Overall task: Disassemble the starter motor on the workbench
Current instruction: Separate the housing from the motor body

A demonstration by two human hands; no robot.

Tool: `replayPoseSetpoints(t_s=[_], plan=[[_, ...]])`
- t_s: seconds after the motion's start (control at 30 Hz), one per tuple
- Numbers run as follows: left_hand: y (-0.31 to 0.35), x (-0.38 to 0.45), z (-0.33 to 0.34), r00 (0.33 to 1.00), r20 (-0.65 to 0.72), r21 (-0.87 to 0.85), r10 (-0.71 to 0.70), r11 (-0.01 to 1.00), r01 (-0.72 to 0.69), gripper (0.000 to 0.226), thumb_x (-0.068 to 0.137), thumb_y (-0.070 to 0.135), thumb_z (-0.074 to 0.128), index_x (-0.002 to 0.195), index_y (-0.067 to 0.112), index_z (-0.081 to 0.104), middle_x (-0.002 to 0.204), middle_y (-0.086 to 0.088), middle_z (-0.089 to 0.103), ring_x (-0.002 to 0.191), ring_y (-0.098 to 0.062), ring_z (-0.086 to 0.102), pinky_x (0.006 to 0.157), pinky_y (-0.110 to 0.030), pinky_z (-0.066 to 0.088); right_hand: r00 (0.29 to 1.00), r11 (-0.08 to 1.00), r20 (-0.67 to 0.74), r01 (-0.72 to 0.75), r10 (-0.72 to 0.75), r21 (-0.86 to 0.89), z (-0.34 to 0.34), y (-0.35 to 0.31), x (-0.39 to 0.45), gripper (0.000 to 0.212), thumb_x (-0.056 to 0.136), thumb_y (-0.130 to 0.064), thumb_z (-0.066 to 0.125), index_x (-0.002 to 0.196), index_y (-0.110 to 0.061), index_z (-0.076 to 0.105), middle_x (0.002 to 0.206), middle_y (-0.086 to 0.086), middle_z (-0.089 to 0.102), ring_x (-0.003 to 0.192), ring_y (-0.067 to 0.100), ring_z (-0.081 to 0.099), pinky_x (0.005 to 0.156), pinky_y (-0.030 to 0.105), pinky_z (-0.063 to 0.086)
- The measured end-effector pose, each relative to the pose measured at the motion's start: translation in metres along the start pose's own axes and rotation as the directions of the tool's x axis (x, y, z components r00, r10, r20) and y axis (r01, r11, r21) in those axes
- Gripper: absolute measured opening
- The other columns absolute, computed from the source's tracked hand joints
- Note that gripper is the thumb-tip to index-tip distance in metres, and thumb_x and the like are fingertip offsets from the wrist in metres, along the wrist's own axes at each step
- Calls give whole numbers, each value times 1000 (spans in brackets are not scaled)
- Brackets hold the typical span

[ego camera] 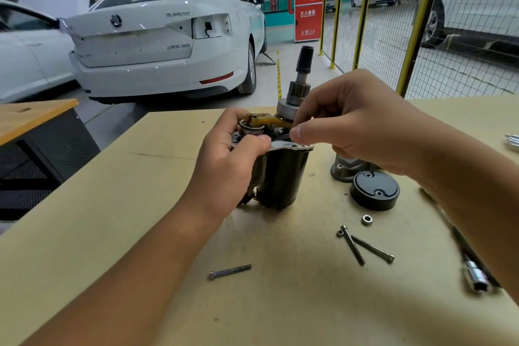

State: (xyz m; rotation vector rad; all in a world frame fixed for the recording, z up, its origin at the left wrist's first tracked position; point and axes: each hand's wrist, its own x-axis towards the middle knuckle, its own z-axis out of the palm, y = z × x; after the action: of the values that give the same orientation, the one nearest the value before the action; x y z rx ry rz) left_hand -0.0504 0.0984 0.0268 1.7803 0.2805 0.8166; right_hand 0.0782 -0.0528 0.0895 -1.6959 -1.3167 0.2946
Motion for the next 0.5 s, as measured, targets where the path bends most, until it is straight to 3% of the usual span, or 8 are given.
replayPoseSetpoints(t_s=[0.17,0.33,0.4,0.5], plan=[[0,0,0,1000,14,-11,11,1000,-11,20,87,28,59,105,22,67,88,10,68,84,-7,66,69,-23,57,1000,1000,-17,-6,5,-16,1,-3,1,5,82,-6,79,77,-6,77,47,-6,53,38,3,40,39,13,30],[2,0,1,1000,15,-7,7,1000,-7,21,86,28,59,105,21,66,88,10,67,84,-8,66,75,-36,62,998,998,12,-56,56,-15,-2,-9,5,7,80,-4,79,74,-6,77,47,-2,52,38,4,39,37,18,29],[2,-1,1,1000,12,-2,7,1000,-7,22,86,28,59,105,20,67,89,7,68,86,-10,65,82,-43,61,999,995,16,-46,48,-89,-3,-13,9,11,78,-5,80,69,-10,77,46,-6,53,38,3,43,37,15,30],[1,2,1,999,34,13,32,999,-33,20,88,29,58,105,23,67,88,11,69,85,-5,65,84,-42,59,997,975,8,-67,71,-213,-4,-23,17,13,74,-12,81,65,-20,78,51,-7,61,45,1,51,39,11,35]])
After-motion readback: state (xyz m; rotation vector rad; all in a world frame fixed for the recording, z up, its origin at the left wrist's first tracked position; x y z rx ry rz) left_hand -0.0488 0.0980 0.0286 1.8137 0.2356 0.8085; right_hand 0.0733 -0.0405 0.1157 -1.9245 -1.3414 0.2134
